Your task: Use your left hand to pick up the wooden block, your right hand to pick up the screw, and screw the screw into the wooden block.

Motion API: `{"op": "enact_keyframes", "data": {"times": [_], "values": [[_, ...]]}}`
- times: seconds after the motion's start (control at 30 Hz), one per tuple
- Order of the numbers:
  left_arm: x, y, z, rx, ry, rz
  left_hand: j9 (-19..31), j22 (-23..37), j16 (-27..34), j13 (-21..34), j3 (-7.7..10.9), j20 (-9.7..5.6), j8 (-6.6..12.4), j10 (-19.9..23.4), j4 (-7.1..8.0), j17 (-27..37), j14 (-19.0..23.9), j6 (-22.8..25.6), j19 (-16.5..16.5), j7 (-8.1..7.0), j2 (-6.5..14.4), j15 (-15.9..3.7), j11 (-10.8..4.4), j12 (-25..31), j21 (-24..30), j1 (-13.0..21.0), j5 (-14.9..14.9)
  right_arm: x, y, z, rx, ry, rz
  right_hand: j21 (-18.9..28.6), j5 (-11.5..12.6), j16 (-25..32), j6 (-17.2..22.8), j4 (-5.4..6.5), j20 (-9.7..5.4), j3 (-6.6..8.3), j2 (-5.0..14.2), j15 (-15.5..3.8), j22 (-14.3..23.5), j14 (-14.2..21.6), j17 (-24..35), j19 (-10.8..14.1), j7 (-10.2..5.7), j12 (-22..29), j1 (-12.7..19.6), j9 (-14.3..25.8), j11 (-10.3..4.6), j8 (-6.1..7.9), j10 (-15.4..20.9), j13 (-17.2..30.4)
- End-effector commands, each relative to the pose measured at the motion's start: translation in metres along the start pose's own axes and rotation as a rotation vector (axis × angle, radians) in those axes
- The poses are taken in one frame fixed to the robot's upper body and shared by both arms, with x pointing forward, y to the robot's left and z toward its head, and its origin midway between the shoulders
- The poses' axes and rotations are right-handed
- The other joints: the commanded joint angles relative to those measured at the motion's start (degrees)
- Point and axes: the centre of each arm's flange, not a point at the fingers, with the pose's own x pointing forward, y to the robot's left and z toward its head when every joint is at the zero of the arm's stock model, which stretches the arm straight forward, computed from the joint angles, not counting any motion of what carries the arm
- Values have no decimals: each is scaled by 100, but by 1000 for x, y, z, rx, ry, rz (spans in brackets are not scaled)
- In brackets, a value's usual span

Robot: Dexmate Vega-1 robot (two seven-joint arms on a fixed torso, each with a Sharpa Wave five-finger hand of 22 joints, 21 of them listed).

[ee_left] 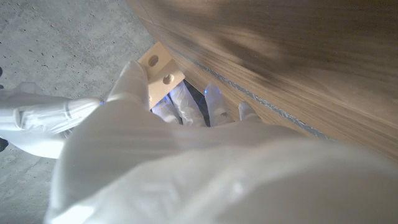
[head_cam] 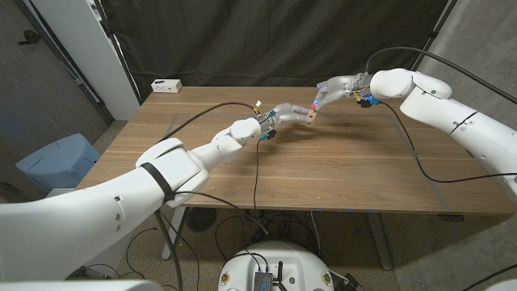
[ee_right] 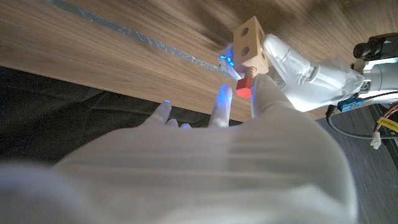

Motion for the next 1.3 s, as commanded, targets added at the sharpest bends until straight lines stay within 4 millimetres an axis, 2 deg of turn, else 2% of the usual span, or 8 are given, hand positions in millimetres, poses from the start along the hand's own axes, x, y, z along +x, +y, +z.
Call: {"op": "enact_keyframes", "data": {"times": [0.03, 0.57, 1.3], "values": [[-1, -1, 0, 2, -4, -4, 22, 31, 34, 13, 11, -2, 34, -11, 19, 15, 18, 40, -2, 13, 13, -20, 10, 7, 16, -26, 41, 0, 1, 5, -5, -10, 3, 27, -6, 41, 91, 13, 3, 44, -17, 14, 23, 35, 19, 45, -6, 40, 31, 34, 11, 58, 61, 21], [0, -5, 1, 2, -11, -14, 23, 31, 34, 16, 10, 4, 30, -15, 22, 15, 17, 29, 0, 25, 16, -12, 10, 8, 16, -28, 41, -1, 3, 4, 2, -12, 9, 29, -29, 51, 106, 44, -13, 42, -39, 28, 24, 57, 29, 70, 4, 50, -12, 76, 46, 107, 105, 22], [1, -7, -1, 1, 5, -14, 23, 31, 34, 17, 12, -3, 31, -14, 20, 14, 15, 28, 4, 23, 20, -12, 12, 9, 17, -22, 42, -4, -1, 4, -1, -8, -3, 47, -96, 104, 395, 94, -23, 43, -58, 40, 26, 191, 53, 176, 8, 117, -126, 190, 97, 342, 359, 17]]}}
